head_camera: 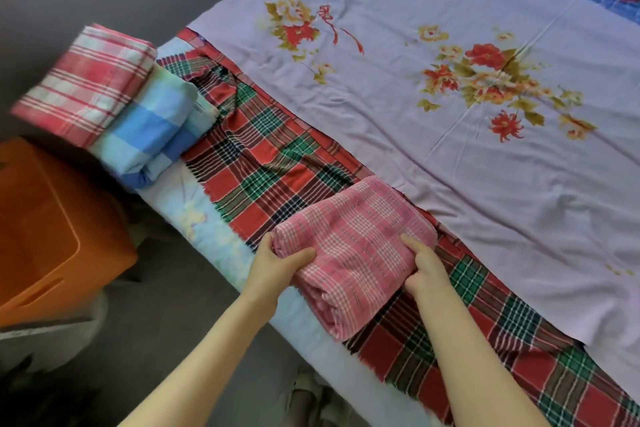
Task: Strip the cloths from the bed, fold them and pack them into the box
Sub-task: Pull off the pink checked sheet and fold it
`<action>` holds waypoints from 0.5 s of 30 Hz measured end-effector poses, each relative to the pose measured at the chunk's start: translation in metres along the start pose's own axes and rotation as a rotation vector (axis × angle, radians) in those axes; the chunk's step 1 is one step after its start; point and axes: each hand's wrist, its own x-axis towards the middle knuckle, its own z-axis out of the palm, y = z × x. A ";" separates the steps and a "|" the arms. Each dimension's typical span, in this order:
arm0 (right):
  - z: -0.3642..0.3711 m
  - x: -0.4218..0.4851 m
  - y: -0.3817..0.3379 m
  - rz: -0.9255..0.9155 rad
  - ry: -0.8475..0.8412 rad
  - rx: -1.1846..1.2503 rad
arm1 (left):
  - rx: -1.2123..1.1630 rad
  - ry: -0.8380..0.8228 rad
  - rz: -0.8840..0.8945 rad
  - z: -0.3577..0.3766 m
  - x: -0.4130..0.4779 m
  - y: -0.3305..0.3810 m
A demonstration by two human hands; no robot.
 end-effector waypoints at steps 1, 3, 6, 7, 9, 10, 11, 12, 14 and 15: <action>0.001 -0.010 -0.003 -0.006 -0.007 -0.025 | 0.017 -0.005 0.014 -0.005 -0.009 0.012; 0.004 -0.030 -0.009 -0.056 -0.015 -0.040 | 0.038 -0.041 0.006 -0.017 -0.018 0.039; 0.014 -0.067 -0.026 -0.151 -0.087 -0.091 | 0.066 -0.098 0.018 -0.041 -0.034 0.083; 0.021 -0.079 -0.032 -0.187 -0.115 -0.105 | 0.096 -0.102 0.024 -0.048 -0.039 0.096; 0.041 -0.102 -0.043 -0.265 -0.149 -0.142 | 0.148 -0.076 0.037 -0.063 -0.046 0.119; 0.053 -0.112 -0.046 -0.302 -0.157 -0.159 | 0.176 -0.056 0.042 -0.070 -0.049 0.129; 0.067 -0.121 -0.050 -0.348 -0.168 -0.170 | 0.193 -0.036 0.045 -0.077 -0.052 0.138; 0.081 -0.128 -0.051 -0.383 -0.180 -0.177 | 0.188 -0.008 0.049 -0.085 -0.055 0.147; 0.111 -0.136 -0.051 -0.411 -0.222 -0.202 | 0.153 0.036 0.046 -0.107 -0.058 0.165; 0.119 -0.139 -0.048 -0.419 -0.230 -0.219 | 0.146 0.053 0.040 -0.114 -0.060 0.168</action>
